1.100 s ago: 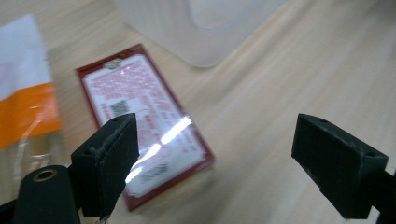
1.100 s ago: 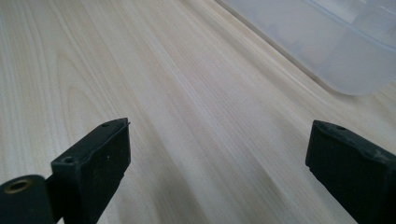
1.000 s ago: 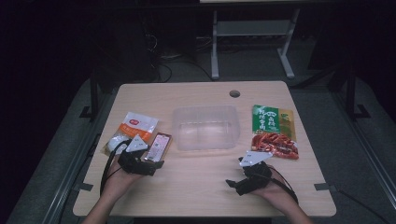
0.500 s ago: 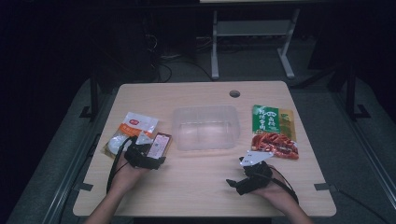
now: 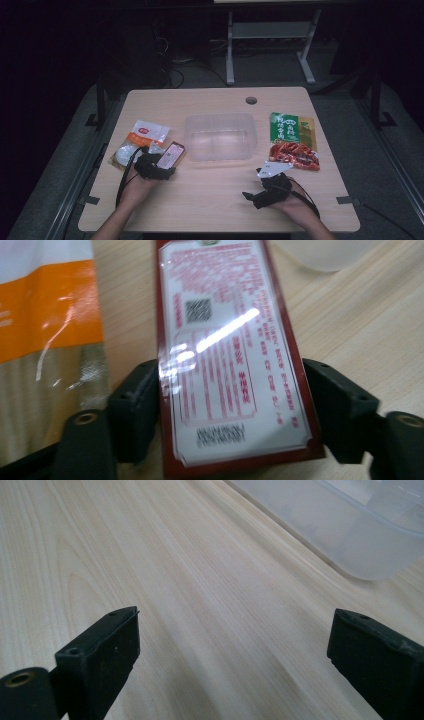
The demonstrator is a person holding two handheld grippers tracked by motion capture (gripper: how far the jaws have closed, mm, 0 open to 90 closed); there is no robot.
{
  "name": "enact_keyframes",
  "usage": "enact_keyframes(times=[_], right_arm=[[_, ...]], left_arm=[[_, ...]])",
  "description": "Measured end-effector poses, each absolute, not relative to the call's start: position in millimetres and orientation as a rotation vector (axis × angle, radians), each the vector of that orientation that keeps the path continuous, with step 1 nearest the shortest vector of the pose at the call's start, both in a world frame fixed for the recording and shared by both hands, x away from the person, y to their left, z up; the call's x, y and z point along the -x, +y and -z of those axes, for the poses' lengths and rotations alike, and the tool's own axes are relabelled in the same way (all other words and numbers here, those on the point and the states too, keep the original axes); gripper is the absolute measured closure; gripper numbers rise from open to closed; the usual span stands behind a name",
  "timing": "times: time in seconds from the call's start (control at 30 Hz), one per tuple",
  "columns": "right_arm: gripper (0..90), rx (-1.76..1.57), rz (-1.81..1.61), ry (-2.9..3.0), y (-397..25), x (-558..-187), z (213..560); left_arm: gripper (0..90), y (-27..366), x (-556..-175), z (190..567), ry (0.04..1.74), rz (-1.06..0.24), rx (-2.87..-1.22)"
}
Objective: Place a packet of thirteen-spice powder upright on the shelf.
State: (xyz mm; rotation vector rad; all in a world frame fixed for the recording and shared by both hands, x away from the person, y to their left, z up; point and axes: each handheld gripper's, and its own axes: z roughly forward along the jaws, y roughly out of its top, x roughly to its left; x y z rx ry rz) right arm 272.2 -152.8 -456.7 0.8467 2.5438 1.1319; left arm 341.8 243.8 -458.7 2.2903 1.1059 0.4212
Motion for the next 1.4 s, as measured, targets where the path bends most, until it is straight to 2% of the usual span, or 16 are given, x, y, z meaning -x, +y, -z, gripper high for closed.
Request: enact_keyframes(times=[0.33,0.77,0.97,1.07,1.4], right_arm=[[6.3,-0.84,-1.134,2.542,-153.7,-272.6,456.2],[6.4,-0.843,-1.142,2.537,-156.7,-272.3,454.7],[6.4,-0.844,-1.146,2.536,-157.0,-272.3,454.0],[6.4,-0.843,-1.148,2.537,-157.0,-272.2,454.0],[7.5,-0.843,-1.153,2.541,-160.0,-273.3,452.4]], left_arm=[[31.5,245.0,-341.5,456.9,1.155,-0.382,-2.264],[31.8,261.6,-326.5,438.8,1.079,-0.329,-2.287],[31.7,274.6,-317.4,428.9,0.975,-0.276,-2.32],[31.8,277.6,-312.7,425.6,0.868,-0.228,-2.354],[31.7,255.3,-306.8,424.3,0.649,-0.159,-2.381]])
